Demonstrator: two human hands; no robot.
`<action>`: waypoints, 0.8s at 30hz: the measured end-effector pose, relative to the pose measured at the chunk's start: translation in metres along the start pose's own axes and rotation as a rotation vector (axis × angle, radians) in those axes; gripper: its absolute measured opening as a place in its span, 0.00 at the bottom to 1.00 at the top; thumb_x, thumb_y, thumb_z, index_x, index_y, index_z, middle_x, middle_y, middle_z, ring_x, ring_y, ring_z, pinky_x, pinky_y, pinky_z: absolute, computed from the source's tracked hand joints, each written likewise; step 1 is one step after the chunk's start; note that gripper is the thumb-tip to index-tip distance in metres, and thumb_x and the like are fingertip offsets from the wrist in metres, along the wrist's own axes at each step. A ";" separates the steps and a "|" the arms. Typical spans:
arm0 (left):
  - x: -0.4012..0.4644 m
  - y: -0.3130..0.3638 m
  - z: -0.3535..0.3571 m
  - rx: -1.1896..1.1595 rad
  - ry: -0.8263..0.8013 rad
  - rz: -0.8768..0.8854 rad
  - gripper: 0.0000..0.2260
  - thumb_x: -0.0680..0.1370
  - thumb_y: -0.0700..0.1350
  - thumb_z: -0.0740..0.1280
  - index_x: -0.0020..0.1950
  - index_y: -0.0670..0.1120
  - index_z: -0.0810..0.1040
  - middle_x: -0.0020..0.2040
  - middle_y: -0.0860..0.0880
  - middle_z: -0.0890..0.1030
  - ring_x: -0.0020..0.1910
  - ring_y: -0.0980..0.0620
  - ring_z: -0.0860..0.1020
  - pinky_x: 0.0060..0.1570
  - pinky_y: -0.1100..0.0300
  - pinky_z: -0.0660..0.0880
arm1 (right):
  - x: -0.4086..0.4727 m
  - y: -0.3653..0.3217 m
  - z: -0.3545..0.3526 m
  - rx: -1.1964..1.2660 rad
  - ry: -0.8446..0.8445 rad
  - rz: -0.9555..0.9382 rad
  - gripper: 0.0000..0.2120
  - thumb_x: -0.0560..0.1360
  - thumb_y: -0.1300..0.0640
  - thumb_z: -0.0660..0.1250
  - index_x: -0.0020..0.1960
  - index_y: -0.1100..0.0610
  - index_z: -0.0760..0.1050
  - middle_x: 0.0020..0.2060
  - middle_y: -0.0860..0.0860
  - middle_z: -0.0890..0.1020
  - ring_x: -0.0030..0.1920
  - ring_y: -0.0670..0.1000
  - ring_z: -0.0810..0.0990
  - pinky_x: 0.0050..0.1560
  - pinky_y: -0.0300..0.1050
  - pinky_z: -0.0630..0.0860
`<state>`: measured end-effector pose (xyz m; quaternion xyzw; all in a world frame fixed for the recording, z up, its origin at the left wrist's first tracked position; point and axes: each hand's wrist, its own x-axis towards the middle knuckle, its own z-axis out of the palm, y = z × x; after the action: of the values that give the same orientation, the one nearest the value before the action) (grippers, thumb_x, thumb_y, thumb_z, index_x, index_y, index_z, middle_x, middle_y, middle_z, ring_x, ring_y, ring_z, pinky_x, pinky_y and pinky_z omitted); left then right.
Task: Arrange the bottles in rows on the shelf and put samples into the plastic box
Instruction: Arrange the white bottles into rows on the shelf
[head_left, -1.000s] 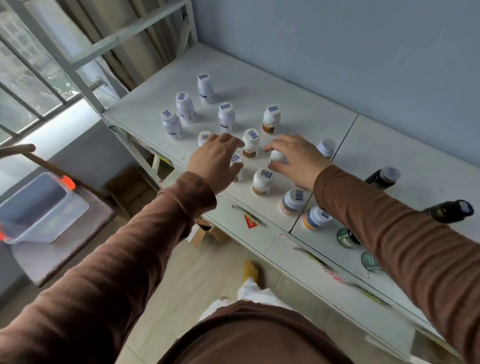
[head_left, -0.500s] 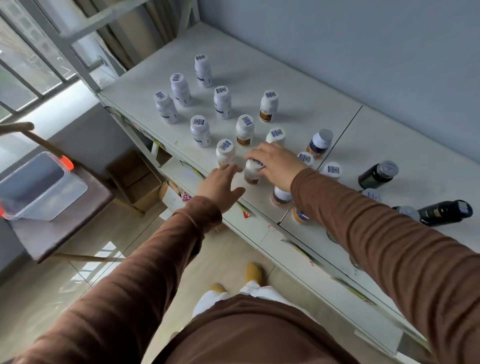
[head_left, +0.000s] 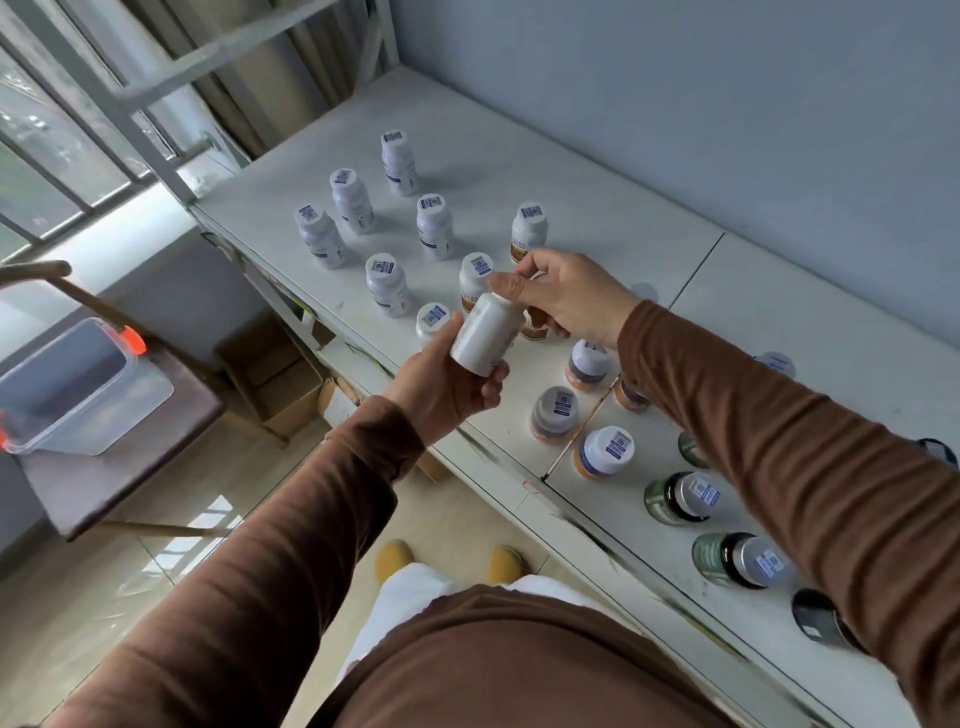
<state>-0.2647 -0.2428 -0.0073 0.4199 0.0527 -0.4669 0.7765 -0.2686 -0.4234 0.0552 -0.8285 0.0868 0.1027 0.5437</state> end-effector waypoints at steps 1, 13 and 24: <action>0.001 0.001 0.000 -0.015 -0.025 -0.024 0.24 0.82 0.61 0.51 0.60 0.42 0.72 0.36 0.42 0.75 0.28 0.49 0.72 0.32 0.61 0.74 | 0.000 -0.003 0.000 -0.012 0.000 -0.002 0.20 0.73 0.40 0.69 0.48 0.58 0.75 0.28 0.51 0.73 0.27 0.50 0.67 0.24 0.39 0.65; 0.007 0.000 -0.018 0.517 -0.023 0.253 0.14 0.80 0.44 0.63 0.65 0.46 0.73 0.58 0.45 0.78 0.57 0.49 0.78 0.61 0.56 0.75 | 0.001 0.008 0.000 -0.615 0.043 -0.137 0.21 0.73 0.36 0.64 0.53 0.53 0.74 0.43 0.51 0.81 0.44 0.53 0.78 0.46 0.50 0.74; -0.001 -0.002 -0.024 1.756 0.407 0.513 0.22 0.75 0.43 0.70 0.68 0.48 0.72 0.63 0.49 0.77 0.58 0.48 0.77 0.58 0.52 0.75 | -0.003 0.040 0.031 -0.834 -0.082 -0.228 0.19 0.72 0.48 0.71 0.60 0.53 0.73 0.54 0.50 0.74 0.49 0.54 0.77 0.45 0.43 0.68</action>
<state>-0.2595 -0.2257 -0.0231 0.9282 -0.2780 -0.0717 0.2366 -0.2838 -0.4102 0.0090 -0.9767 -0.0760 0.1010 0.1734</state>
